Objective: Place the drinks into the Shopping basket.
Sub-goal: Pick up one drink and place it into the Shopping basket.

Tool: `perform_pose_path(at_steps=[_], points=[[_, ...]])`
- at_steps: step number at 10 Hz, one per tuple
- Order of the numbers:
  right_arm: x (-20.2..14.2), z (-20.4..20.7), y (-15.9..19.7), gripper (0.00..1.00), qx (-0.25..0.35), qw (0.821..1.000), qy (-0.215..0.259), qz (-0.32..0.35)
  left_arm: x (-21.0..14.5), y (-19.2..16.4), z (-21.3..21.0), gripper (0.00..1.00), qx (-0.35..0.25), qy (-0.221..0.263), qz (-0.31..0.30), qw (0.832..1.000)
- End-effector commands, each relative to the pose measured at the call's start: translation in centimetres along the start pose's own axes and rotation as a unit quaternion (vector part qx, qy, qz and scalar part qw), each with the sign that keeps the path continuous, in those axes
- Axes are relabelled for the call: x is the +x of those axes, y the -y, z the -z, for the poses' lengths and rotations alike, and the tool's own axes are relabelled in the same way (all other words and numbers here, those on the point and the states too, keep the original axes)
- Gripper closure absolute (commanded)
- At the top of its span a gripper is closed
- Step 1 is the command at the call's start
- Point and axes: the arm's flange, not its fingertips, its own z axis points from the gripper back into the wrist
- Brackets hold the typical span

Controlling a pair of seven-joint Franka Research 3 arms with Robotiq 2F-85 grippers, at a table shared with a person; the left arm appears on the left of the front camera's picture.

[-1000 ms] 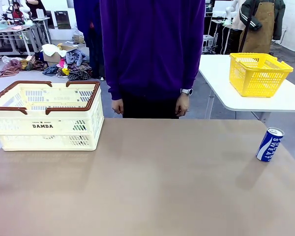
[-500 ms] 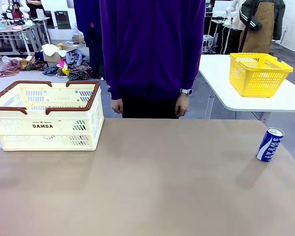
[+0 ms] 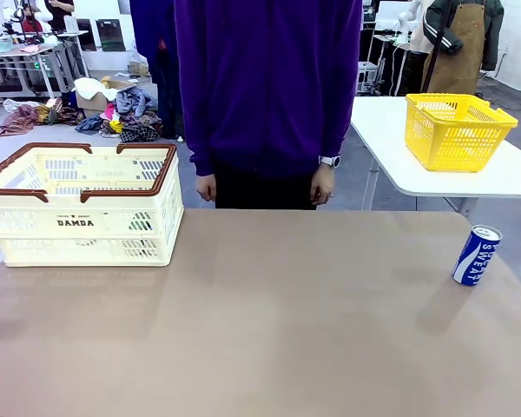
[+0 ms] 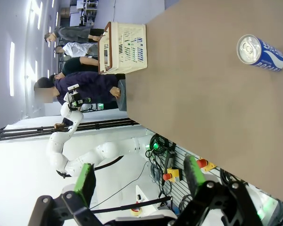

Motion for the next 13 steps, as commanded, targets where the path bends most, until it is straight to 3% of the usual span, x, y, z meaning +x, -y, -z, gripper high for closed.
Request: perform_pose_path(at_steps=[1,13], points=[[-0.14,0.15,-0.21,0.0,0.002,1.0,-0.001,-0.004,-0.31,0.07,0.18,0.0,-0.002,-0.001,-0.006,1.0],[0.0,0.0,0.0,0.0,0.0,1.0,0.0,0.0,-0.31,0.07,0.18,0.0,-0.002,-0.001,-0.006,1.0]])
